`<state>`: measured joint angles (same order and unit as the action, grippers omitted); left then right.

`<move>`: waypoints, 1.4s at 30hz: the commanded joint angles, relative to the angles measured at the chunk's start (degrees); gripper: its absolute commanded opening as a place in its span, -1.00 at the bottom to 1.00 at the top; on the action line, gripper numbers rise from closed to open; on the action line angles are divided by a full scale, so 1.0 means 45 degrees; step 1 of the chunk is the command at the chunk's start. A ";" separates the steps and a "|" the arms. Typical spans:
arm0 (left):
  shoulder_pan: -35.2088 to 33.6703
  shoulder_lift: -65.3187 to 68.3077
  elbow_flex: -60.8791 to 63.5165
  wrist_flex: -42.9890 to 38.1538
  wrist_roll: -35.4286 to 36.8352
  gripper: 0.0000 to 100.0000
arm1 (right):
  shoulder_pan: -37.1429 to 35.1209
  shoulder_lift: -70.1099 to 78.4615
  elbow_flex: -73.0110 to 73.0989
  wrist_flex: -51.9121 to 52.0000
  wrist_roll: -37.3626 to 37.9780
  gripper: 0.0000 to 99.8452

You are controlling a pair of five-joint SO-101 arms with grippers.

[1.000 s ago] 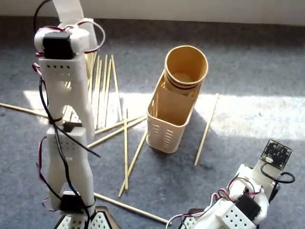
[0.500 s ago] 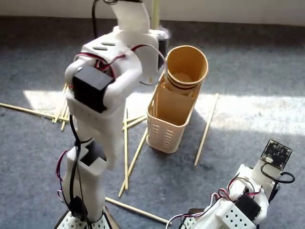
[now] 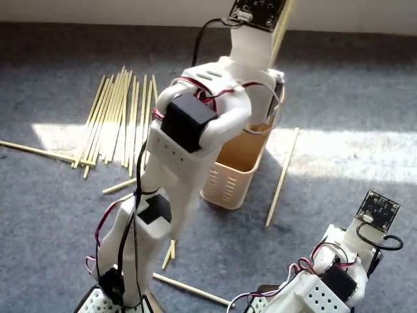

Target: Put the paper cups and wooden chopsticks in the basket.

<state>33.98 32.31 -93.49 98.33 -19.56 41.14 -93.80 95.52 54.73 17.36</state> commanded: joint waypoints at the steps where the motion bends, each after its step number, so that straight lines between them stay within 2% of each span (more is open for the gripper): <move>1: -0.0869 0.0010 -0.0400 -0.0274 0.0078 -0.99 | -0.0049 0.0088 0.1651 0.0049 -0.0098 -0.49; 13: -0.0928 0.0107 -0.0381 -0.0176 0.0078 -0.97 | -0.0068 0.0088 0.1651 0.0049 -0.0098 -0.49; 18: -0.0947 0.0107 -0.0361 -0.0176 0.0137 -0.81 | -0.0088 0.0088 0.1651 0.0049 -0.0098 -0.49; 42: -0.0947 0.0107 -0.0361 -0.0156 0.0117 -0.81 | -0.0088 0.0088 0.1651 0.0049 -0.0098 -0.49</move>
<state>30.46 33.27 -93.49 98.33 -19.56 41.14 -93.80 95.52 54.73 17.36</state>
